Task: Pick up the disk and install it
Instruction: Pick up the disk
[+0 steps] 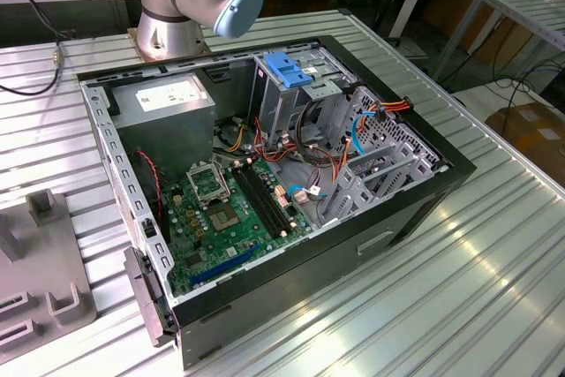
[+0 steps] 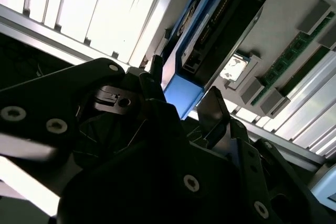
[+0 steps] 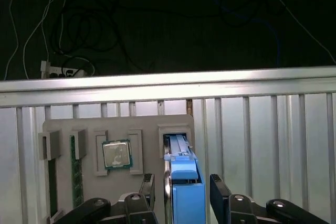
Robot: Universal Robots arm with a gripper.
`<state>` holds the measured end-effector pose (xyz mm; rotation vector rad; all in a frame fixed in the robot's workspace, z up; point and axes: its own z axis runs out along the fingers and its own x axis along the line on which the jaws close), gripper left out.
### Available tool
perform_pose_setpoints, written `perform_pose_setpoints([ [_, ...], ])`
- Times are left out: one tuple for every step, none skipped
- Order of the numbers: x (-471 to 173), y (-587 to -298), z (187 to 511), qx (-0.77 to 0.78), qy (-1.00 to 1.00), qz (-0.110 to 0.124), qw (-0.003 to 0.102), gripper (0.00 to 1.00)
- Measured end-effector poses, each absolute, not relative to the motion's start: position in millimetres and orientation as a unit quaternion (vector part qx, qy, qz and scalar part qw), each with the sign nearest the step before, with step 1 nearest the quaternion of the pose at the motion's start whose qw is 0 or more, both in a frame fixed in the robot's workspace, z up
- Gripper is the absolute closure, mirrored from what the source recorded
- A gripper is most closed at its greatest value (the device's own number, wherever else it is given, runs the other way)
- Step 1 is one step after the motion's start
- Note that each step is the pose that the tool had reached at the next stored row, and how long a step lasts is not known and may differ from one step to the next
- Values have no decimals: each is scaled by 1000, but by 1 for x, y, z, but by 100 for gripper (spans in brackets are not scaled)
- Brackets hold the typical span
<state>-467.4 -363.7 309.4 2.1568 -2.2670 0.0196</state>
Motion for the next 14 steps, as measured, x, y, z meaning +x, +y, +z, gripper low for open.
perform_pose_setpoints([
  [-467, -364, 308, 689, -725, 7, 5, 47],
  [-467, -364, 307, 689, -725, 8, 5, 55],
  [-467, -364, 306, 689, -725, 8, 4, 55],
  [-467, -364, 306, 689, -725, 8, 4, 55],
  [-467, -364, 305, 689, -725, 8, 4, 55],
  [-467, -364, 305, 689, -725, 8, 4, 55],
  [-467, -364, 304, 689, -725, 8, 4, 55],
  [-467, -364, 303, 689, -725, 9, 4, 55],
  [-468, -364, 302, 689, -725, 8, 4, 55],
  [-468, -364, 302, 689, -725, 8, 4, 55],
  [-468, -364, 301, 689, -725, 8, 4, 55],
  [-468, -364, 300, 689, -725, 8, 4, 55],
  [-468, -364, 300, 689, -725, 8, 4, 55],
  [-468, -364, 300, 689, -725, 8, 4, 55],
])
